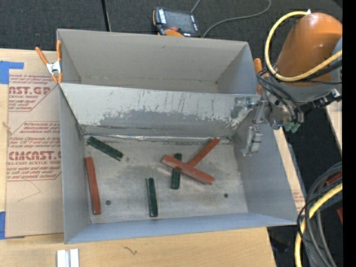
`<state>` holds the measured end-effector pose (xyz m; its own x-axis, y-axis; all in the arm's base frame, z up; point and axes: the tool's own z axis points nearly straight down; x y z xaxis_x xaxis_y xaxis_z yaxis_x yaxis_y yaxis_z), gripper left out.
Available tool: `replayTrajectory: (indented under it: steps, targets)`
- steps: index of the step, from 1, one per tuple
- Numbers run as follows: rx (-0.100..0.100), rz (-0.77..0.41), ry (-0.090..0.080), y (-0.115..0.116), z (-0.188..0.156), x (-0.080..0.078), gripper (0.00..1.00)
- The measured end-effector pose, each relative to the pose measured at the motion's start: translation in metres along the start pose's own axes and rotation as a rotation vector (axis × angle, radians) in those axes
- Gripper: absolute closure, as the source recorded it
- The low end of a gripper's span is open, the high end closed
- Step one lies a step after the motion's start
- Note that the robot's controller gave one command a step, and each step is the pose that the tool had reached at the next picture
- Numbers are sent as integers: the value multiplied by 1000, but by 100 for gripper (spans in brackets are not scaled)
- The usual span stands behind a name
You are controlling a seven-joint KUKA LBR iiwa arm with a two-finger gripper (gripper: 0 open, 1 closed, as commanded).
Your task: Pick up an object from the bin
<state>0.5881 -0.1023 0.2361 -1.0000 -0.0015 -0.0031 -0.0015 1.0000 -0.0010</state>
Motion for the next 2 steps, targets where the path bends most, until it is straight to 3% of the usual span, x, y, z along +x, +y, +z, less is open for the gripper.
replayTrajectory:
  steps: [1, 2]
  targets:
    - [-4, -35, 9, 64, 67, 23, 0]
    - [-1, 230, 5, 31, 166, 13, 0]
